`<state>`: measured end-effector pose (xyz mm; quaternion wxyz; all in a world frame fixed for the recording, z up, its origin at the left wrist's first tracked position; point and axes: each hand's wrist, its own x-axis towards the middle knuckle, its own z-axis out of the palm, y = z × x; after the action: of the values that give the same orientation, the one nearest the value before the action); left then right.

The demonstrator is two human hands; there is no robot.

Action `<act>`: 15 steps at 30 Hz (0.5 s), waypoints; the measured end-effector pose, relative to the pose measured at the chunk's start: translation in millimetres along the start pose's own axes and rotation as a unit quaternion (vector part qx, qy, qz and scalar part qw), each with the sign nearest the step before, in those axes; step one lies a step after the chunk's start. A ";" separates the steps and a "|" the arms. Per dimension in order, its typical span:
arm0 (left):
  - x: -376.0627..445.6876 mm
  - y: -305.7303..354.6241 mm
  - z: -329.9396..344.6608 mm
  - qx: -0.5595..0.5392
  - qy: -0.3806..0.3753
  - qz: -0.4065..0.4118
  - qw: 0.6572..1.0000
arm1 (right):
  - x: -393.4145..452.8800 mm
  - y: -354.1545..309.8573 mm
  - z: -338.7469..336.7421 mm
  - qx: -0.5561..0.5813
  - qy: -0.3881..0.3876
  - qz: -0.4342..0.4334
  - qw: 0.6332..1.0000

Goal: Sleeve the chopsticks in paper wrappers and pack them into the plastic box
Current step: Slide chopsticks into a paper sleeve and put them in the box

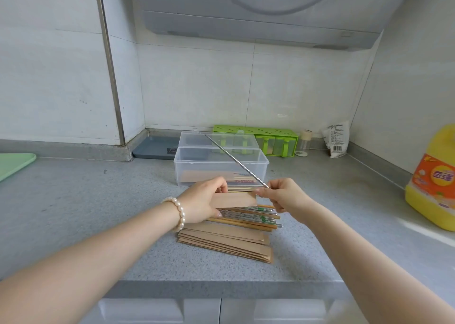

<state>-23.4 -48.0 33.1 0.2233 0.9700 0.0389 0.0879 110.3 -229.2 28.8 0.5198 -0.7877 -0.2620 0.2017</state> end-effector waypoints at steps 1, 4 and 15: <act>-0.4 0.0 -0.7 -0.002 0.005 0.001 1.000 | -0.7 -0.6 3.7 0.022 -0.016 0.007 1.000; -2.2 -0.4 -3.2 -0.010 0.005 0.007 1.000 | -1.7 -1.9 10.2 0.063 -0.061 0.014 0.996; -4.3 4.0 -5.2 -0.001 0.052 0.046 0.998 | -6.5 -13.7 29.2 0.171 -0.131 0.042 0.976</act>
<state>-28.5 -49.9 38.7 0.2172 0.9648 0.0054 0.1480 85.2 -208.0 30.7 0.5987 -0.6642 -0.2568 0.3667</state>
